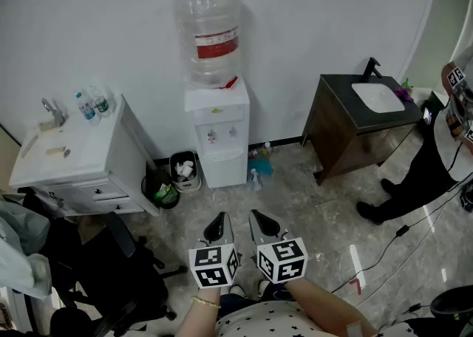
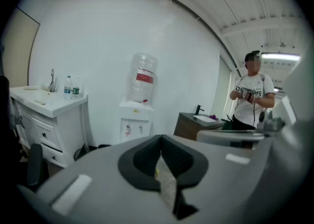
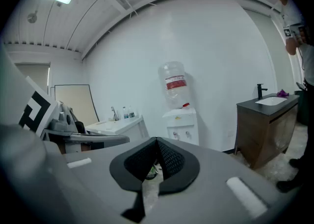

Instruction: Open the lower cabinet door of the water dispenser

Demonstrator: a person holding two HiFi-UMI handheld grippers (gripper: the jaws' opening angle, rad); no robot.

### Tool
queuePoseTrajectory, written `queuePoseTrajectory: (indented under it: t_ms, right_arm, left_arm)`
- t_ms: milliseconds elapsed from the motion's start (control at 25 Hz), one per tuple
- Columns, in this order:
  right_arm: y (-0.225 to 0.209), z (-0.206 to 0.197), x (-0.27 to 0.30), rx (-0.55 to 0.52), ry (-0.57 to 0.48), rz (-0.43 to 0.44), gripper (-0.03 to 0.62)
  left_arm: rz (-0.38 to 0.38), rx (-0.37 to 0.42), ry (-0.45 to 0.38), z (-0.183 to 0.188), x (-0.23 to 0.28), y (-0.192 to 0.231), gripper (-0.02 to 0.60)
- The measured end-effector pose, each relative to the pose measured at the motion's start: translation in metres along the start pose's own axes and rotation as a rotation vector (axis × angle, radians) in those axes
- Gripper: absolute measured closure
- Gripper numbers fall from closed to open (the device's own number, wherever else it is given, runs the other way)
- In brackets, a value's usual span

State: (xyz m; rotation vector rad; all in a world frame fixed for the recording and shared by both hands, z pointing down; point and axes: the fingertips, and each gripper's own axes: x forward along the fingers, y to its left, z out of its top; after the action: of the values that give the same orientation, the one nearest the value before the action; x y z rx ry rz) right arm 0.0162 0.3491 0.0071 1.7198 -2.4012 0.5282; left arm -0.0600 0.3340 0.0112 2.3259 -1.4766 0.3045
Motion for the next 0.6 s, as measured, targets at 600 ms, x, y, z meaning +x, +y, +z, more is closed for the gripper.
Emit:
queuePoseTrajectory:
  t_ms: [600]
  right_arm:
    - [-0.001,-0.017,0.021,0.02,0.027,-0.059,0.595]
  left_arm:
    - [-0.017,-0.022,0.033,-0.018,0.016,0.031,0.575]
